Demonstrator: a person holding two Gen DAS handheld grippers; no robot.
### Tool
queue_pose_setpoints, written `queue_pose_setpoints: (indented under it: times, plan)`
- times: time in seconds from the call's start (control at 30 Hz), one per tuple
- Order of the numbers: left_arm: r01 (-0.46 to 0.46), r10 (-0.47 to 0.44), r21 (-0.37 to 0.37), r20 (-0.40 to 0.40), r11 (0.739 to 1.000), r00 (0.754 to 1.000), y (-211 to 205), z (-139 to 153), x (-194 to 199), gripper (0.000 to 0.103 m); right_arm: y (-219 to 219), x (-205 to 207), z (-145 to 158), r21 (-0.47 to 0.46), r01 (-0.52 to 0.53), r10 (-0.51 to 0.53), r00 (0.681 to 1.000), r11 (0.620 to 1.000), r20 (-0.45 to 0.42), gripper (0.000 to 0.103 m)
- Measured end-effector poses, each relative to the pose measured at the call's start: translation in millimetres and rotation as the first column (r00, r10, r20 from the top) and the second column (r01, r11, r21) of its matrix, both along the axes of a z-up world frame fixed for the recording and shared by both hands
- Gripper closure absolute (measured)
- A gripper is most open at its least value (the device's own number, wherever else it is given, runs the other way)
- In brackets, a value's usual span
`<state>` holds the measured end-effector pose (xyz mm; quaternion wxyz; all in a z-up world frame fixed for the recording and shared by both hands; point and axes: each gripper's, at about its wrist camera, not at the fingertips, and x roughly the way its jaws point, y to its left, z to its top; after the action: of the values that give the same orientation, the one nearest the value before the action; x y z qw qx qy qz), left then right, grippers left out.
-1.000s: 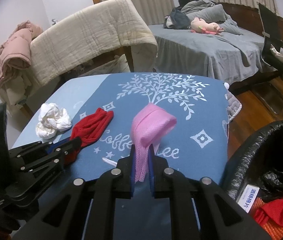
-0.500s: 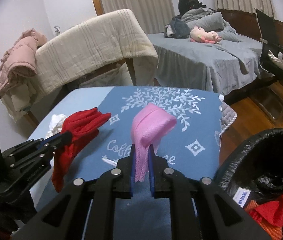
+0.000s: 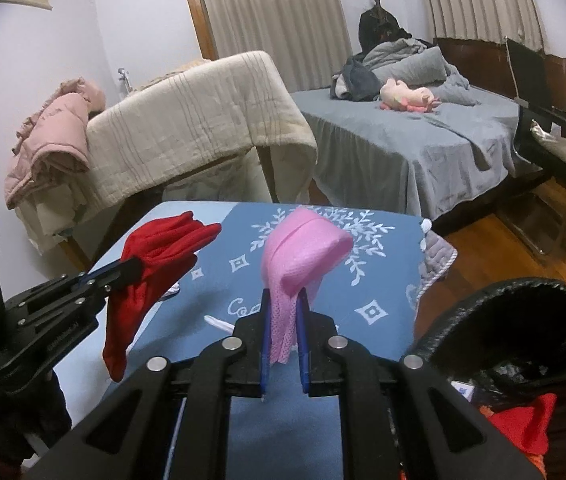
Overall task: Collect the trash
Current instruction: 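Grasp the pink face mask with the right tool while the left tool grasps the red sock, then carry the pink mask and red sock over the bin and release both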
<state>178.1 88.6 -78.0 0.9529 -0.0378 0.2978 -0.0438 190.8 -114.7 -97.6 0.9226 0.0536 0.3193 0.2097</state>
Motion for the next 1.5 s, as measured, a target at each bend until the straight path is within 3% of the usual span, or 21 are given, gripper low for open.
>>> queue_pose_setpoints:
  times: [0.4, 0.73, 1.5]
  plan:
    - [0.090, -0.090, 0.004, 0.054, 0.996, 0.994, -55.5, 30.8, -17.6, 0.098, -54.4, -31.0, 22.5, 0.011, 0.082, -0.082, 0.996, 0.997, 0.041, 0.092]
    - [0.204, -0.203, -0.007, 0.070, 0.979, 0.977, -111.3, 35.5, -28.2, 0.098, -110.9, -59.5, 30.9, -0.008, 0.186, -0.185, 0.981, 0.983, 0.067, 0.092]
    - [0.437, -0.435, -0.021, 0.071, 0.899, 0.898, -224.4, 27.7, -35.6, 0.098, -208.7, -103.7, 24.6, -0.056, 0.373, -0.369, 0.927, 0.926, 0.071, 0.092]
